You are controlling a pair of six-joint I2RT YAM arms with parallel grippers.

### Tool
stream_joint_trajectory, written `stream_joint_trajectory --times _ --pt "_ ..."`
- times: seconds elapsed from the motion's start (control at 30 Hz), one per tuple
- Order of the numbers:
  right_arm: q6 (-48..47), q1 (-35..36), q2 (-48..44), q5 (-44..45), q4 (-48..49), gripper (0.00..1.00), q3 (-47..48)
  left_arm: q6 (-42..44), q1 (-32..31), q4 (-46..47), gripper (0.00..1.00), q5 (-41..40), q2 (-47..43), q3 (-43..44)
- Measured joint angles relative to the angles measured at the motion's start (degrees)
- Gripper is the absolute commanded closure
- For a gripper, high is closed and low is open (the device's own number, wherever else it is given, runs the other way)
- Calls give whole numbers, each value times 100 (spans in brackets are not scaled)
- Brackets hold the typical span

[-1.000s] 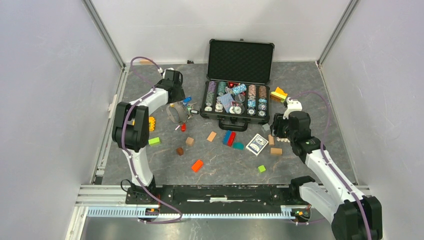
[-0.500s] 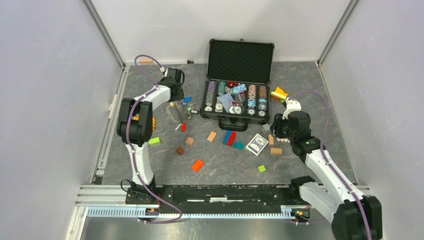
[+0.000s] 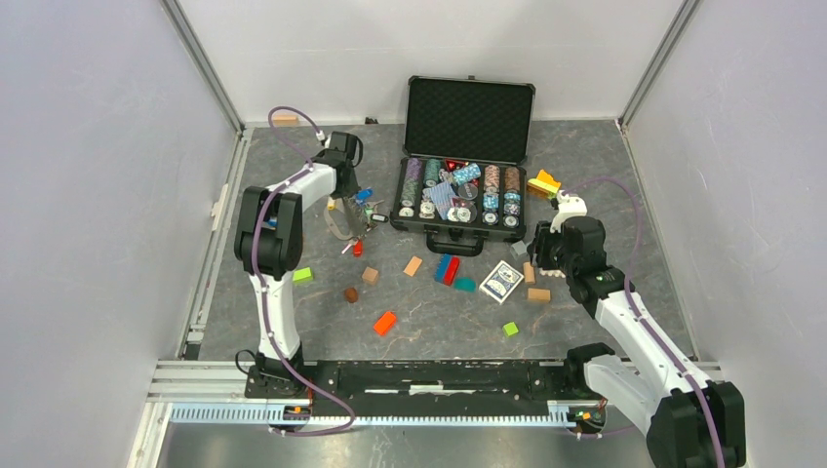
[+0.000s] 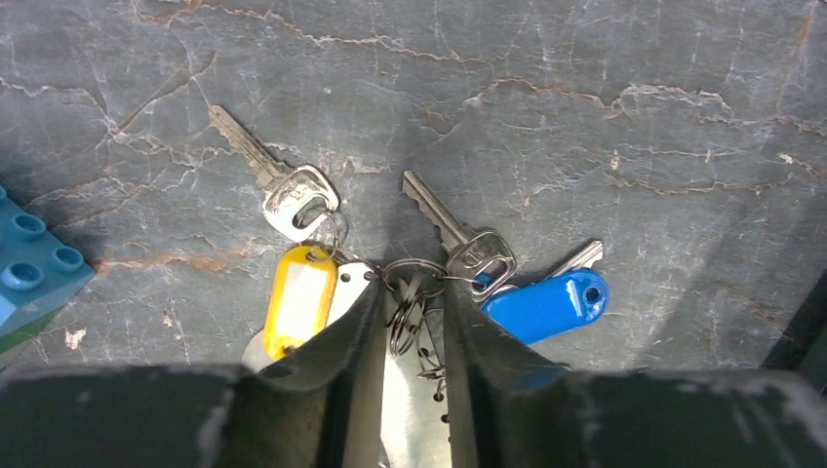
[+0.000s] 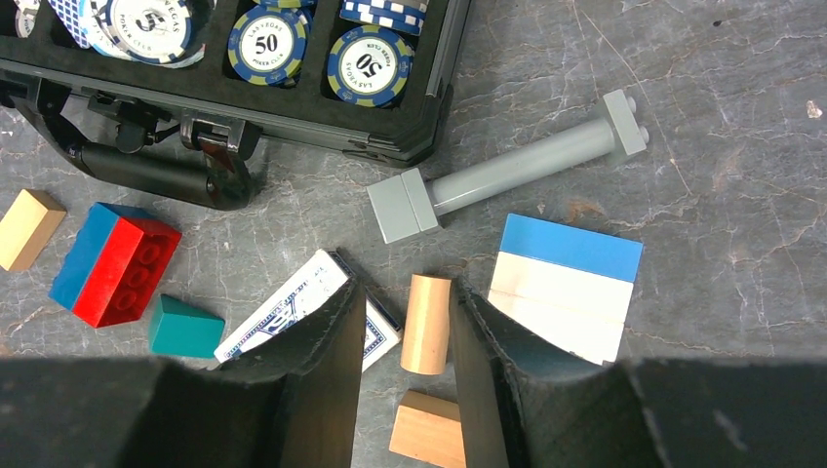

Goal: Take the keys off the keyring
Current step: Pick up the keyring from the center of the board.

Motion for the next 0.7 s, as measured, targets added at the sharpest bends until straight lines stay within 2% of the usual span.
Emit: stream_joint_trajectory --times 0.23,0.47,0.7 --pt "0 0 0 -35 2 60 0 0 11 -33 96 -20 0 9" --pt "2 0 0 -39 22 61 0 0 20 -33 98 -57 -157 -195" --pt "2 0 -17 -39 33 61 0 17 -55 -101 98 -254 -1027 -721"
